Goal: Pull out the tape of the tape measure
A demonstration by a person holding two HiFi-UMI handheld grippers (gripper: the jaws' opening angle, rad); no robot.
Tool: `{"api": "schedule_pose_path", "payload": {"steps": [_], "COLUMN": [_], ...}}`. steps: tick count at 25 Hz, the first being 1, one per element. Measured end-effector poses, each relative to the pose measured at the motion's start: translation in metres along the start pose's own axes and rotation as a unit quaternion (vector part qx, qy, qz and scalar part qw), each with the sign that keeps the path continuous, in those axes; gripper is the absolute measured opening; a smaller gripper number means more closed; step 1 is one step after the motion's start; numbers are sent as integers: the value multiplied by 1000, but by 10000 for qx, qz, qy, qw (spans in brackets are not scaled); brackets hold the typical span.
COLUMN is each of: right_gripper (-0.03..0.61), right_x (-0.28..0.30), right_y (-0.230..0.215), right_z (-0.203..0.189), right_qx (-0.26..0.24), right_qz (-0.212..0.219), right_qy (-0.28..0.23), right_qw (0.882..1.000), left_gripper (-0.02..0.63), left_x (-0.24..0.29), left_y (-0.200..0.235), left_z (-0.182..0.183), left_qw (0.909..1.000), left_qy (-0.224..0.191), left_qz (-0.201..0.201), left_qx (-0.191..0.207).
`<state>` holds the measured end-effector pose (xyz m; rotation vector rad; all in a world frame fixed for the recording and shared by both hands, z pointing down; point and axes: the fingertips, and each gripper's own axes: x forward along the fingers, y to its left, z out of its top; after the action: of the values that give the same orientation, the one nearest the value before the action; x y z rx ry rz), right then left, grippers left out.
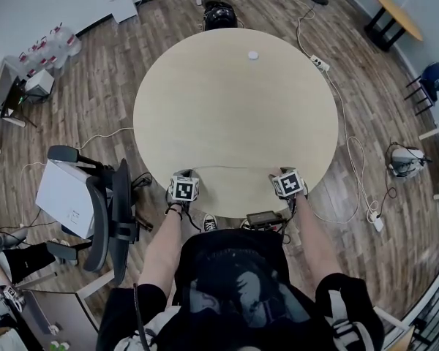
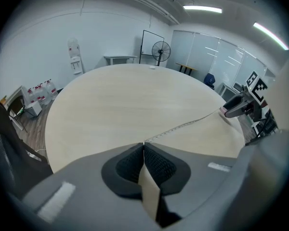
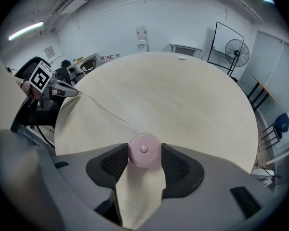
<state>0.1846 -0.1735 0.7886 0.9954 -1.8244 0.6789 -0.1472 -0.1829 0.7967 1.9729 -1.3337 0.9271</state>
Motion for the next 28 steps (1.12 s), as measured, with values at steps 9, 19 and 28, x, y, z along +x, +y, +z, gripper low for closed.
{"api": "schedule_pose_path", "payload": {"steps": [9, 19, 28], "right_gripper": [220, 299, 282], "right_x": [13, 13, -16], "right_y": [5, 9, 6], "right_z": [-7, -13, 8], "right_qx": [-37, -38, 121], "right_qz": [-109, -30, -241], "right_qy": [184, 231, -505], "right_qw": [9998, 9997, 9984], "left_gripper": [20, 199, 207], "left_x": [4, 2, -27], "left_y": [8, -6, 13], "left_z": [-9, -10, 24], "left_qw": [9997, 9998, 9952], "left_qy": [169, 8, -736], "left_qz": [180, -70, 281], "left_qx": [-88, -188, -587]}}
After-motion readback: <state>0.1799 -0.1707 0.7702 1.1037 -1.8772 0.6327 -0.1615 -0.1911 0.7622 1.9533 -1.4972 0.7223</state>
